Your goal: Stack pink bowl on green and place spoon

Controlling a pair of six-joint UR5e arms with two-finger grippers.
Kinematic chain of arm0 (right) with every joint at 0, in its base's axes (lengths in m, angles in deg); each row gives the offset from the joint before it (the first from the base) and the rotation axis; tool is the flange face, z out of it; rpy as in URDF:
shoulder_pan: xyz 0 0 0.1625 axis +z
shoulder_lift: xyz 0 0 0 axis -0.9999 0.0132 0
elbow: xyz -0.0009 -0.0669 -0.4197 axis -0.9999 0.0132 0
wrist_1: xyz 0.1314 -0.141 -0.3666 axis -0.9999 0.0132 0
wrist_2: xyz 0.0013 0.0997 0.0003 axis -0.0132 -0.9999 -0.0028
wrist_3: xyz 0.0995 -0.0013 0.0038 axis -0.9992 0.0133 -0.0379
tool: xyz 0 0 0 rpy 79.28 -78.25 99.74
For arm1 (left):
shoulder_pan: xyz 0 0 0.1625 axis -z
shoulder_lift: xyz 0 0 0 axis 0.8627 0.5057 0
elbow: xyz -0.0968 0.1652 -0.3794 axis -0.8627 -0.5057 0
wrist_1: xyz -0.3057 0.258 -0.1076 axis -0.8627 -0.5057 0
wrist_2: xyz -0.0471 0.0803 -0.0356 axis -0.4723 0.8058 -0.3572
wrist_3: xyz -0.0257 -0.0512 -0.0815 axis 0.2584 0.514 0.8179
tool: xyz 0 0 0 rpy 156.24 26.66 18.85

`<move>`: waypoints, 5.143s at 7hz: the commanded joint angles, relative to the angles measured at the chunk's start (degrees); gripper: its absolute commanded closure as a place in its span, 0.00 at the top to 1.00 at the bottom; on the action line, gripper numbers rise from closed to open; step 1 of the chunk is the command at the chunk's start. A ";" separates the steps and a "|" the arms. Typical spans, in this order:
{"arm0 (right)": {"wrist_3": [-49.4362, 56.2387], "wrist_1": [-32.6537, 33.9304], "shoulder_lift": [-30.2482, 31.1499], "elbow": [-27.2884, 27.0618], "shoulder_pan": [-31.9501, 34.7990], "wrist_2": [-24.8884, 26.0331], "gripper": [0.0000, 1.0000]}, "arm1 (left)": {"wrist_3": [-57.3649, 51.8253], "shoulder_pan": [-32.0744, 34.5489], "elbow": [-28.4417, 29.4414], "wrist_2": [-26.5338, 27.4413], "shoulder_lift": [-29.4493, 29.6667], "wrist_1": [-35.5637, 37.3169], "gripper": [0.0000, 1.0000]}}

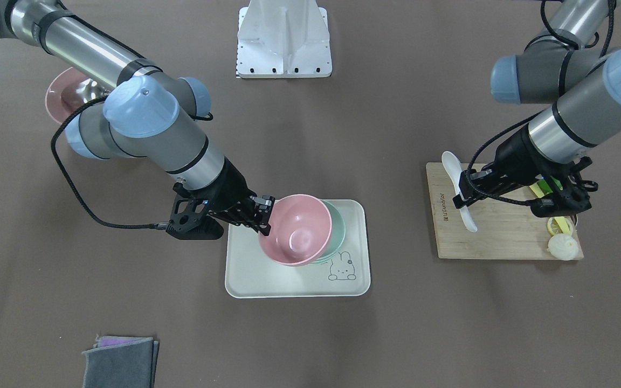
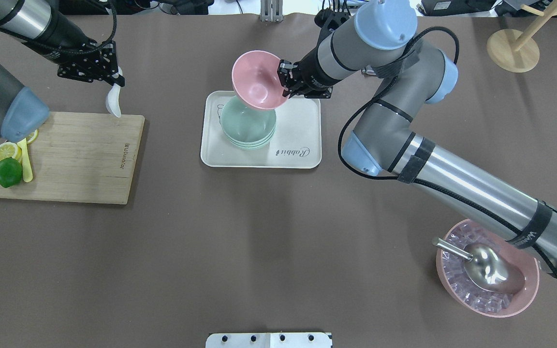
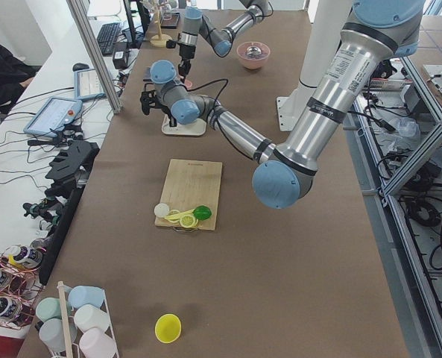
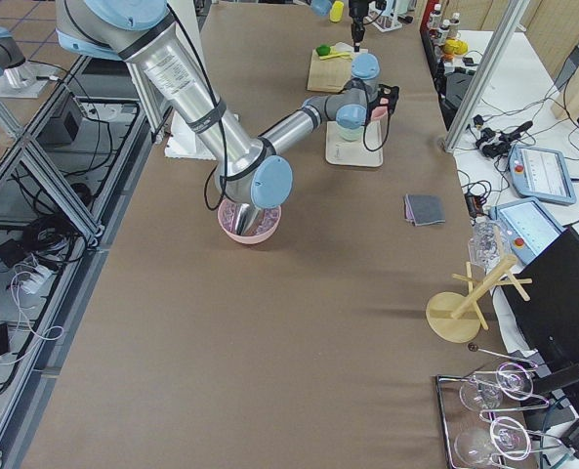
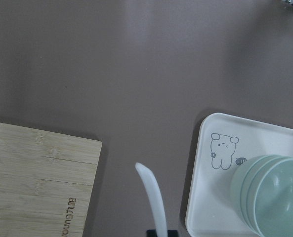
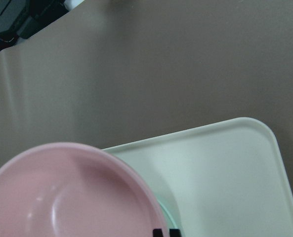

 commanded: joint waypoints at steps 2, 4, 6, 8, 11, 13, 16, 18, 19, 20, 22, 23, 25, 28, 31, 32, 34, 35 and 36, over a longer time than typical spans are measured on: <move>-0.30 -1.04 -0.18 0.41 -2.96 2.09 0.00 | 0.04 -0.39 2.89 0.20 0.18 -3.18 0.00; -0.30 -1.22 -0.88 1.29 -3.66 3.94 0.00 | -0.14 -0.66 3.24 0.20 0.18 -3.18 0.00; -0.22 -1.22 -0.88 1.38 -4.02 5.00 0.00 | -0.22 -0.66 3.33 0.20 0.18 -3.18 0.00; -0.21 -1.31 -0.97 1.91 -4.54 6.75 0.00 | -0.31 -0.66 3.42 0.20 0.18 -3.18 0.00; -0.30 -1.31 -0.97 1.91 -4.72 7.02 0.30 | -0.57 -0.66 3.33 0.20 0.01 -3.18 0.00; 0.66 -1.05 -0.54 1.47 -3.94 6.93 1.00 | -0.66 -0.66 3.33 0.20 0.01 -3.18 0.00; 2.33 -0.52 -0.27 1.91 2.81 -0.31 1.00 | 2.30 -0.74 2.80 0.20 4.19 -3.18 0.00; 8.18 3.85 -0.01 1.91 8.09 -7.90 1.00 | 4.17 -4.67 5.07 5.77 9.22 -10.49 0.00; 9.35 4.49 0.34 1.91 9.16 -8.44 1.00 | 6.52 -9.48 7.35 16.18 9.58 -18.56 0.00; 9.89 4.49 0.87 1.82 10.21 -9.49 1.00 | 8.28 -12.06 10.68 20.20 12.89 -20.91 0.00; 10.07 4.32 1.75 1.56 10.75 -9.77 1.00 | 8.30 -16.37 13.52 27.58 16.96 -21.37 0.00; 10.16 4.06 2.10 1.47 10.84 -9.77 1.00 | 8.30 -16.91 14.05 28.14 17.06 -22.76 0.00; 10.07 4.05 2.19 1.38 10.75 -9.42 1.00 | 8.21 -18.05 15.89 30.32 16.97 -24.09 0.00; 9.98 4.14 2.19 1.38 10.92 -9.33 1.00 | 7.86 -18.06 15.38 30.52 16.62 -24.09 0.99; 19.39 14.78 4.21 1.03 16.09 -11.53 1.00 | 0.72 -14.48 2.09 29.91 2.20 -24.09 0.99; 29.83 23.65 5.43 0.51 18.72 -9.52 1.00 | -5.35 -11.58 0.19 30.08 -2.67 -23.14 0.99; 54.77 34.24 12.09 -0.73 23.64 -8.28 1.00 | -22.48 1.38 -3.07 26.50 -9.39 -2.71 0.99; 67.86 41.77 14.73 -1.77 28.28 -8.19 1.00 | -40.21 7.54 -3.69 26.39 -9.05 14.14 0.98; 78.86 47.50 18.85 -4.13 33.29 -8.19 1.00 | -47.70 12.83 -0.31 26.22 -9.83 21.88 0.99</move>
